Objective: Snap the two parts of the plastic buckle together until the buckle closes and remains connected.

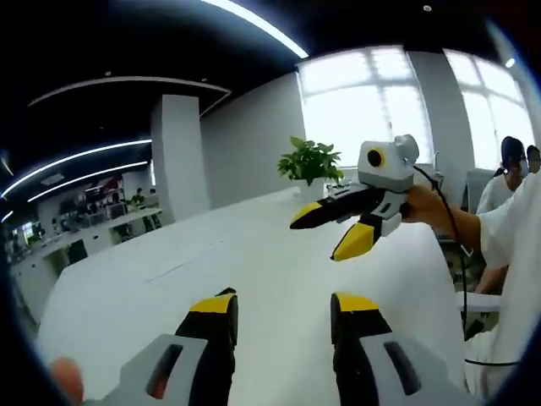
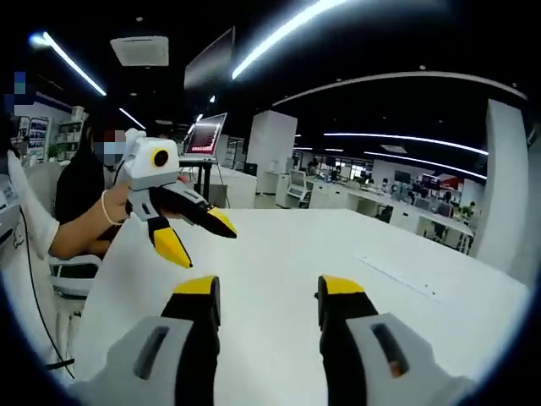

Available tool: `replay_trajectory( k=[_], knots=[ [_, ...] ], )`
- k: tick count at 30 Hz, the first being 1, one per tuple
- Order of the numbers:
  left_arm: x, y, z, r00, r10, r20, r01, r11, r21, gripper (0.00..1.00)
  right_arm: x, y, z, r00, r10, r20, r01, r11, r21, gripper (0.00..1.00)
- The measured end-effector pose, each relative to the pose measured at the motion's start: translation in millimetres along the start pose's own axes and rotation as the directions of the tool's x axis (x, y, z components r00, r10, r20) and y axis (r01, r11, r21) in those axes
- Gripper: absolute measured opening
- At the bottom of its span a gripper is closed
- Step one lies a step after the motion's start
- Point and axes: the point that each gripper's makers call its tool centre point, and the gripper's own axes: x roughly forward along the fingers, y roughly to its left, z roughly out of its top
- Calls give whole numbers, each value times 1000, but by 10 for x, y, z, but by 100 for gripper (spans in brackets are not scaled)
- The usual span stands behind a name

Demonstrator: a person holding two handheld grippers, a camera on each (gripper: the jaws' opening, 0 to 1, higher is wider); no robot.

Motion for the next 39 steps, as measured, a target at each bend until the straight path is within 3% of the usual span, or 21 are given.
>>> replay_trajectory(
  k=[4,8,10,16,19,23,25,26,29,31,35,39],
  knots=[
    [-119,-160,15,1000,0,15,0,1000,1,46,-164,147,-59,998,-37,-49,36,999,-12,47],
    [-236,-356,109,991,-15,136,24,997,-67,47,-293,310,-108,995,-73,-73,72,997,-14,47],
    [-321,-423,82,986,3,169,9,998,-70,47,-359,403,-78,994,-95,-46,94,995,-19,49],
    [-602,-394,-44,972,144,184,-122,984,-128,56,-617,673,-55,987,-162,-14,162,987,-21,58],
    [-721,-444,-132,967,189,169,-163,975,-153,64,-777,670,-130,965,-264,-8,263,964,-26,58],
    [-879,-522,-323,968,228,104,-203,958,-203,88,-976,692,-218,934,-358,-11,358,933,30,65],
    [-958,-512,-359,955,276,108,-246,941,-232,99,-1049,723,-213,921,-389,-12,390,920,36,73],
    [-1000,-498,-366,945,305,117,-271,932,-242,98,-1078,744,-214,916,-400,-16,400,916,34,75],
    [-1093,-582,-408,942,315,120,-278,928,-249,99,-1184,842,-285,898,-432,-81,434,901,6,85],
    [-1140,-619,-421,939,322,123,-284,924,-255,99,-1210,892,-260,893,-444,-70,446,895,13,93],
    [-1237,-643,-472,926,357,125,-315,911,-265,99,-1287,892,-286,878,-477,-43,479,873,89,93],
    [-1317,-614,-536,915,390,106,-353,898,-263,99,-1303,839,-448,862,-500,-82,507,850,143,100]
  ],
)
